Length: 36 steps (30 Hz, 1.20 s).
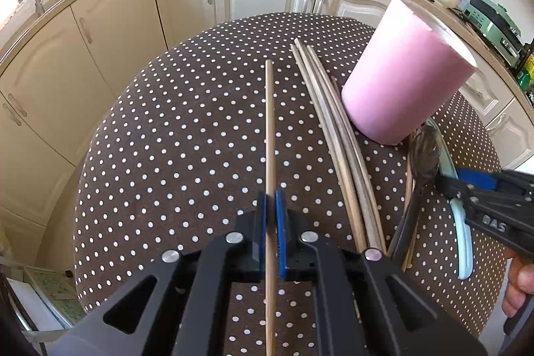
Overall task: Organize utensils
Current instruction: 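Grasp the light blue knife with the right tool while the left tool holds the chopstick, then lift the chopstick and knife and lower both into the pink cup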
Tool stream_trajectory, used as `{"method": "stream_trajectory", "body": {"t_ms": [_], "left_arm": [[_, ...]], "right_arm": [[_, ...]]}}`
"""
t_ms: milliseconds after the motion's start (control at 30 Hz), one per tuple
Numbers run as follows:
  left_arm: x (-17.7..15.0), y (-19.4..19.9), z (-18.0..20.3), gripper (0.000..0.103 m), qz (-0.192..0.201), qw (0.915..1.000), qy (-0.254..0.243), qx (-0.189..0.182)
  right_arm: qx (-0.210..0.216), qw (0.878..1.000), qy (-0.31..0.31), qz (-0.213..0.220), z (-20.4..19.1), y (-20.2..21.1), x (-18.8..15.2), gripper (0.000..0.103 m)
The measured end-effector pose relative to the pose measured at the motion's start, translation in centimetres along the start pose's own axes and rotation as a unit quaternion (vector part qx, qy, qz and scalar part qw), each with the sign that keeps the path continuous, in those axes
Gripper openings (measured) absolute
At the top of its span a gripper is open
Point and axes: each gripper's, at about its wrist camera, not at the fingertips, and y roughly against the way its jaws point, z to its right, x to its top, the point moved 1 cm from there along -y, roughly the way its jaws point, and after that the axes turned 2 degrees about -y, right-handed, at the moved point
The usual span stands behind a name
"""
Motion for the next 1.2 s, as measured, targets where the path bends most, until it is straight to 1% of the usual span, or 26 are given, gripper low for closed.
{"method": "stream_trajectory", "body": {"t_ms": [33,100,200,233,267,367,467,500,567,633,667,733,767,800,833,900,933,967,1000,1067,1100,1167,1200], "left_arm": [[0.0,0.0,0.0,0.005,0.000,1.0000,0.000,0.000],[0.0,0.0,0.0,0.005,0.000,1.0000,0.001,-0.003],[0.1,0.2,-0.3,0.005,0.004,0.9999,0.007,-0.011],[0.1,0.5,-0.4,0.005,0.009,0.9998,0.011,-0.013],[0.2,0.7,-0.7,0.005,0.013,0.9997,0.015,-0.016],[0.3,1.4,-1.3,0.005,0.028,0.9991,0.024,-0.024],[0.4,2.8,-1.3,0.005,0.055,0.9972,0.029,-0.041],[0.5,3.5,-1.2,0.005,0.070,0.9958,0.031,-0.051],[0.7,4.5,-1.1,0.005,0.090,0.9934,0.035,-0.061],[1.2,5.8,-1.1,0.005,0.117,0.9888,0.042,-0.083],[1.5,6.4,-1.0,0.005,0.130,0.9864,0.044,-0.091],[2.7,8.2,-0.8,0.005,0.168,0.9785,0.044,-0.112],[3.2,8.9,-0.6,0.005,0.182,0.9750,0.040,-0.121],[4.1,9.8,-0.2,0.005,0.200,0.9703,0.033,-0.132],[4.9,10.4,0.2,0.005,0.214,0.9666,0.026,-0.139],[6.4,11.7,1.1,0.005,0.246,0.9575,0.015,-0.151],[7.4,12.6,1.6,0.005,0.273,0.9493,0.009,-0.155],[8.2,13.2,2.0,0.005,0.293,0.9426,0.006,-0.160],[8.7,13.5,2.4,0.005,0.305,0.9380,0.006,-0.166],[10.2,14.0,3.3,0.005,0.342,0.9212,0.004,-0.185],[10.8,14.0,3.9,0.005,0.361,0.9132,-0.001,-0.189],[11.7,13.5,4.7,0.005,0.377,0.9058,-0.001,-0.194],[12.3,13.1,5.1,0.005,0.381,0.9038,0.002,-0.195]], "right_arm": [[-0.003,1.000,0.012,0.001,-0.2,0.0,0.1,0.029],[0.003,1.000,0.015,0.004,-0.3,0.2,0.2,0.028],[0.040,0.999,-0.010,0.017,1.1,0.6,-0.3,0.028],[0.057,0.998,-0.023,0.032,1.9,1.0,-0.5,0.028],[0.069,0.996,-0.030,0.043,3.0,0.6,-1.6,0.028],[0.097,0.991,-0.055,0.070,4.7,1.5,-2.6,0.028],[0.125,0.982,-0.083,0.111,6.0,3.1,-3.7,0.028],[0.133,0.979,-0.090,0.122,6.4,3.5,-4.0,0.028],[0.142,0.974,-0.096,0.151,6.9,4.9,-4.4,0.028],[0.153,0.964,-0.101,0.192,7.5,6.8,-4.3,0.028],[0.156,0.960,-0.102,0.208,6.8,8.1,-4.4,0.028],[0.164,0.947,-0.100,0.258,6.5,10.8,-3.6,0.028],[0.166,0.942,-0.099,0.273,6.3,11.7,-3.3,0.028],[0.169,0.936,-0.097,0.292,5.2,13.0,-2.6,0.028],[0.173,0.928,-0.094,0.317,4.9,14.3,-1.6,0.028],[0.173,0.916,-0.089,0.350,4.1,16.1,0.0,0.028],[0.173,0.910,-0.087,0.366,3.7,16.9,0.9,0.028],[0.171,0.905,-0.085,0.379,3.5,17.4,1.6,0.028],[0.170,0.902,-0.083,0.388,3.2,17.6,2.3,0.028],[0.166,0.894,-0.078,0.409,2.7,18.1,3.9,0.028],[0.164,0.892,-0.077,0.413,2.2,17.9,4.4,0.028],[0.164,0.889,-0.079,0.421,2.6,17.7,5.6,0.028],[0.163,0.887,-0.080,0.424,2.7,17.3,6.0,0.028]]}}
